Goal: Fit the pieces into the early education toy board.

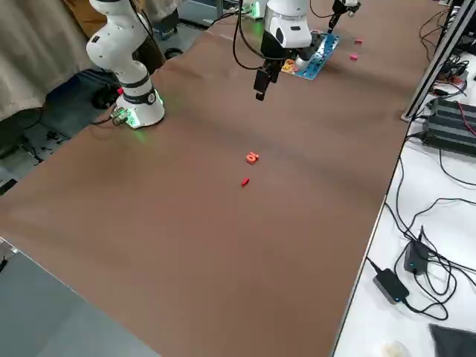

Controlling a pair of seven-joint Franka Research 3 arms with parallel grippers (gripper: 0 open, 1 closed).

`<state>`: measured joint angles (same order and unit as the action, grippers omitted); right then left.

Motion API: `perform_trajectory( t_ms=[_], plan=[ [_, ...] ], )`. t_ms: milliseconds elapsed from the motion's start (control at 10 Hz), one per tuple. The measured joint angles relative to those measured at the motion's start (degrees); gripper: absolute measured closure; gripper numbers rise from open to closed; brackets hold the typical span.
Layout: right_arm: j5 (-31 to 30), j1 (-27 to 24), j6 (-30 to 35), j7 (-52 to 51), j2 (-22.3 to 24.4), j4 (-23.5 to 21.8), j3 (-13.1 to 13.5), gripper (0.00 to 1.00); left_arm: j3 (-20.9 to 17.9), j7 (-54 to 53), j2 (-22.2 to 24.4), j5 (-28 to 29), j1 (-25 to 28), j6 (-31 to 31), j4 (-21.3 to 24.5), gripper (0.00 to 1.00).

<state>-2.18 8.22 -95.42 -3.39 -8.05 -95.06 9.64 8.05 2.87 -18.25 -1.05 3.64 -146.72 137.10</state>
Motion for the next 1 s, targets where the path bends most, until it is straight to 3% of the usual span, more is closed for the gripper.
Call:
perform_trajectory(
  t_ms=[600, 1000],
  plan=[
    [1.8, 1.0, -2.4, 3.2, -1.6, -1.8, -0.2, 0.01, -0.1, 10.6, 0.0, 0.1, -8.3, -0.2, 0.1, 0.99],
    [3.5, 1.2, -15.3, 3.8, -0.1, -13.9, -0.2, 0.01, -0.6, 18.6, -1.3, 1.2, -14.7, -0.2, -2.0, 0.99]
  ],
)
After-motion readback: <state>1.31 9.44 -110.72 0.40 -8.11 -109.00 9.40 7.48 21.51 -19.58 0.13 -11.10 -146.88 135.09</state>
